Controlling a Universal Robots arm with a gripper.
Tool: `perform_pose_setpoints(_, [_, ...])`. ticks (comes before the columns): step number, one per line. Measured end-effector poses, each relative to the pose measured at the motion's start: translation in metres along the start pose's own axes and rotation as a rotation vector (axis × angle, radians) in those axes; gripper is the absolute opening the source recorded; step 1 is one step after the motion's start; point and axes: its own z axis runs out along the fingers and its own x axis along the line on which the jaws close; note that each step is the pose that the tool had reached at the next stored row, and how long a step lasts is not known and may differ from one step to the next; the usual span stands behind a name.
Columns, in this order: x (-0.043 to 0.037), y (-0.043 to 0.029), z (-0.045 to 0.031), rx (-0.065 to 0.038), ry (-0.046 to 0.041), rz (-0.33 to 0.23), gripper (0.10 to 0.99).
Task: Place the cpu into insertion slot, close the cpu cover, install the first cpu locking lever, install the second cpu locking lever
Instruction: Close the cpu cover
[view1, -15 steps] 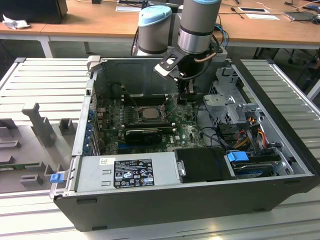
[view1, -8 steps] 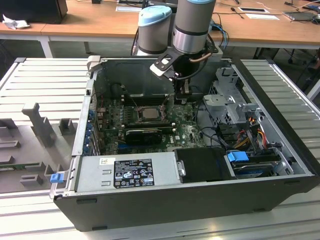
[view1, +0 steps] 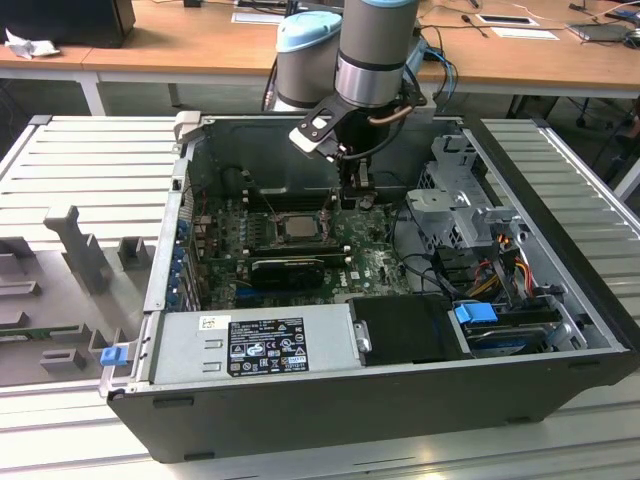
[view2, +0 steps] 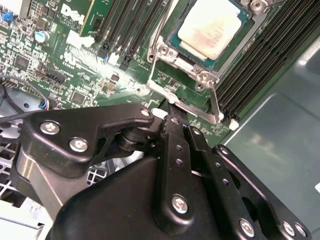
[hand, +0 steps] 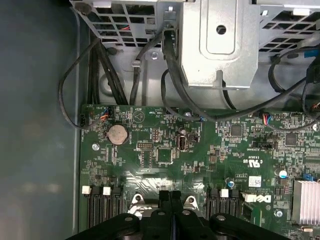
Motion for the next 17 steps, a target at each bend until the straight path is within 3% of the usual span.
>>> perform_pose_setpoints(17, [0.0003, -0.0084, 0.0001, 0.0, 0.0, 0.0, 0.106])
